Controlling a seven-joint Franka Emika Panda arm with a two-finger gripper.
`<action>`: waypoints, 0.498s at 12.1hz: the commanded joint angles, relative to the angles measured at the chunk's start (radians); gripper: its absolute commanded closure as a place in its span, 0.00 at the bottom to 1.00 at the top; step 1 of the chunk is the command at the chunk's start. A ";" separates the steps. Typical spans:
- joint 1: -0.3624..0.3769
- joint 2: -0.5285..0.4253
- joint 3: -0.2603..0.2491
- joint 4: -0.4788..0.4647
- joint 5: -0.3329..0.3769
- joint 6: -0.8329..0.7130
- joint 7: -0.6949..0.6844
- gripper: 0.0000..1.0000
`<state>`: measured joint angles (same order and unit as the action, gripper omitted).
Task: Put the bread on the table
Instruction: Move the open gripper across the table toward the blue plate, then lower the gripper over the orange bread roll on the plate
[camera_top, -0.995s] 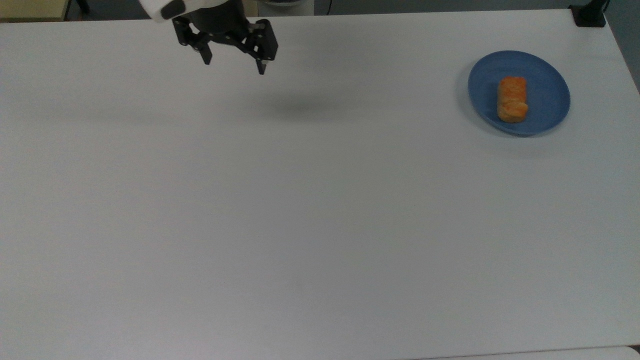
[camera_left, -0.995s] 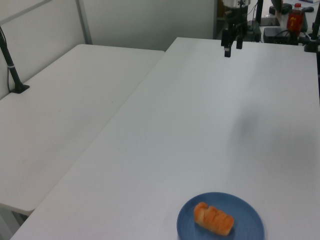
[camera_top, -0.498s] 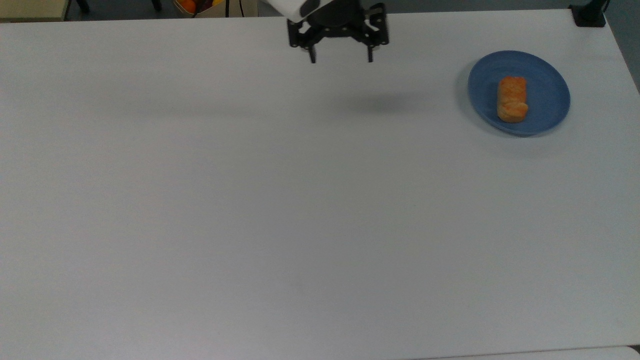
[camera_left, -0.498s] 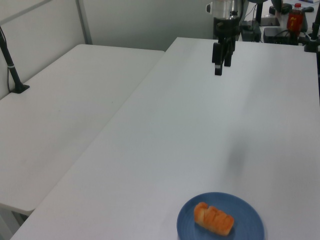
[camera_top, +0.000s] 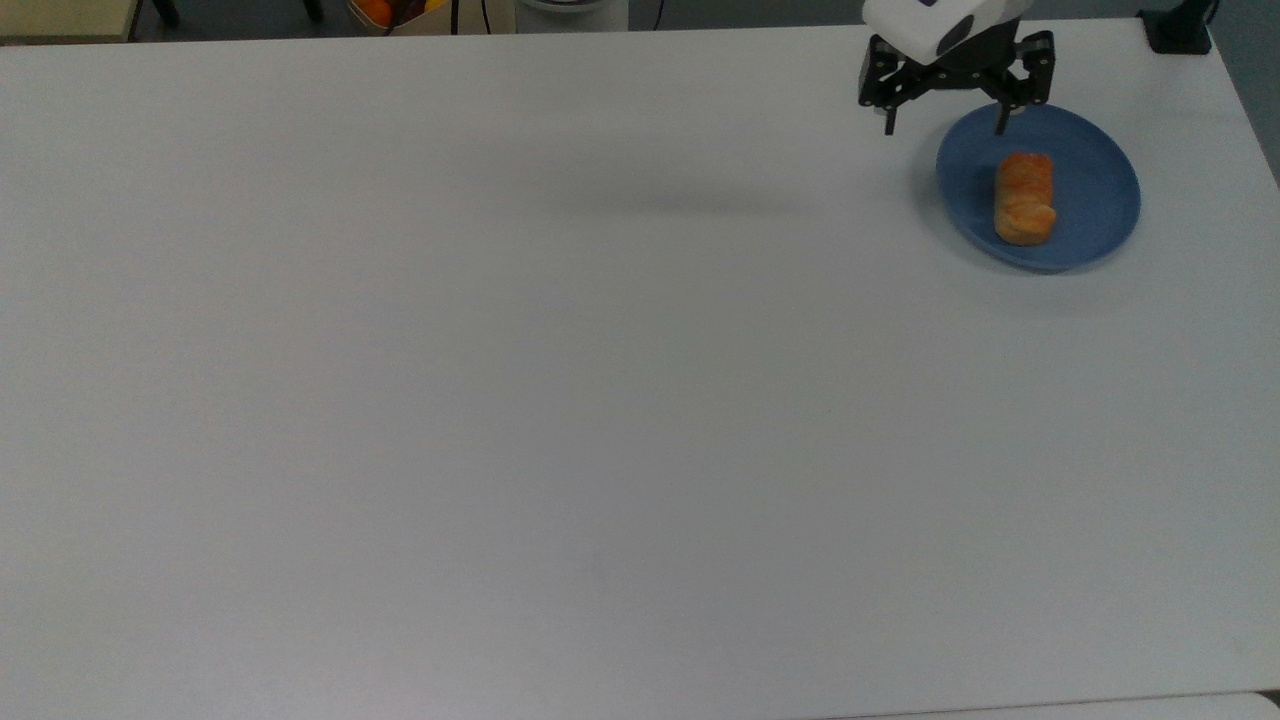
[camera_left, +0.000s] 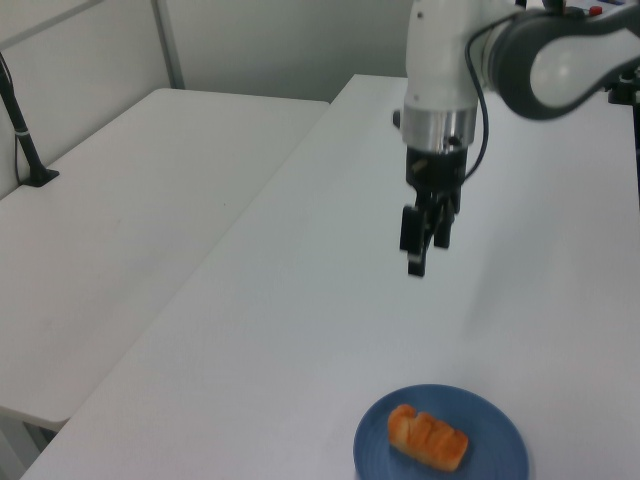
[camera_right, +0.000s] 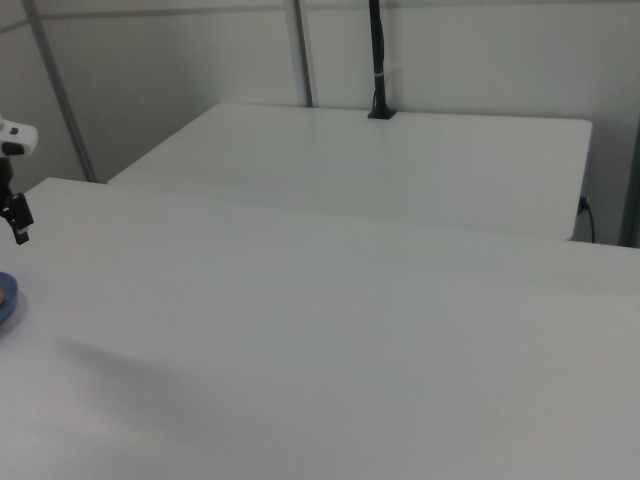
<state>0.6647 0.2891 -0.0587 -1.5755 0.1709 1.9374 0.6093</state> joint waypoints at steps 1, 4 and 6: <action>0.085 0.097 -0.018 0.063 -0.010 0.078 0.105 0.00; 0.145 0.209 -0.020 0.126 -0.013 0.104 0.156 0.00; 0.173 0.237 -0.020 0.134 -0.016 0.147 0.190 0.00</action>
<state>0.7925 0.4801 -0.0597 -1.4844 0.1706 2.0449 0.7483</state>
